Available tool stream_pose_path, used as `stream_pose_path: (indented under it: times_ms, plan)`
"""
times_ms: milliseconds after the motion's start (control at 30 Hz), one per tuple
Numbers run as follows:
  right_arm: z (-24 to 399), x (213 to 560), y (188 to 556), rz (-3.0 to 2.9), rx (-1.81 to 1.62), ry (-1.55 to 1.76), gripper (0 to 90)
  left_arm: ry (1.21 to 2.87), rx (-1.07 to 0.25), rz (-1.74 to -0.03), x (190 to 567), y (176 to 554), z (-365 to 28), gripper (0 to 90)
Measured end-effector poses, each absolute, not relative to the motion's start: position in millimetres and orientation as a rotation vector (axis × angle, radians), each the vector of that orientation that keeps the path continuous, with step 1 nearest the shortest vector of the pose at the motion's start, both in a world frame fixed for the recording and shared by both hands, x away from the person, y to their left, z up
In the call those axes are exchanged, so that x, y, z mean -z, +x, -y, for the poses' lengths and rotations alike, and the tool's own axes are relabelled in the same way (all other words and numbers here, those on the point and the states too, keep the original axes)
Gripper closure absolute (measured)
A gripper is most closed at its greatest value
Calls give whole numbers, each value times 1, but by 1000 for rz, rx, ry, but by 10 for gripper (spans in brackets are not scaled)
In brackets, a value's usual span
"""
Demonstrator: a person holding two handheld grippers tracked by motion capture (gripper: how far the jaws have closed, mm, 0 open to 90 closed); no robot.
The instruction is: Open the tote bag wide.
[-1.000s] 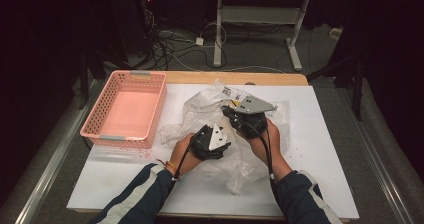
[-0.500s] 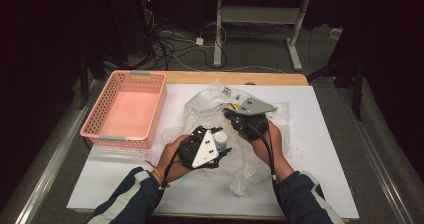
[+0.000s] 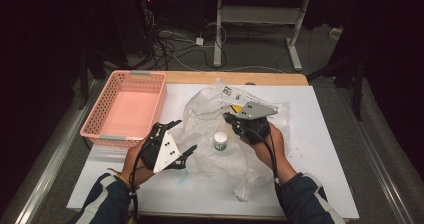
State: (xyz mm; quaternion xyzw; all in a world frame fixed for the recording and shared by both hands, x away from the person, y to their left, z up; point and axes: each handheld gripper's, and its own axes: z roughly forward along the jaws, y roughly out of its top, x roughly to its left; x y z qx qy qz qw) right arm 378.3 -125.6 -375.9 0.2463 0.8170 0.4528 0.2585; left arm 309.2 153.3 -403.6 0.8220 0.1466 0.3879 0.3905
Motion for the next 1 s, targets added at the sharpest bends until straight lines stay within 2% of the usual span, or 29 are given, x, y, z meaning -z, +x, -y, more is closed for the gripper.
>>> stream_pose_path:
  times_ms: [267,367,400,533,600,833,1000]
  plan:
    - [136,376,365,-2268,-1244,639,884,2186,-880,-501,424,323,-165,201]
    - [137,377,363,-2277,-1249,639,883,2232,-853,-527,430,328,-159,248]
    - [137,378,363,-2281,-1249,633,870,2242,-838,-527,431,329,-159,293]
    - [136,379,362,-2285,-1258,634,798,2307,-799,-523,439,334,-153,469]
    - [137,378,362,-2279,-1264,636,744,2331,-787,-533,442,337,-152,505]
    - [150,373,349,-2232,-1314,658,523,2322,-759,-564,447,341,-153,517]
    - [161,371,333,-2209,-1320,658,471,2329,-753,-566,447,343,-153,516]
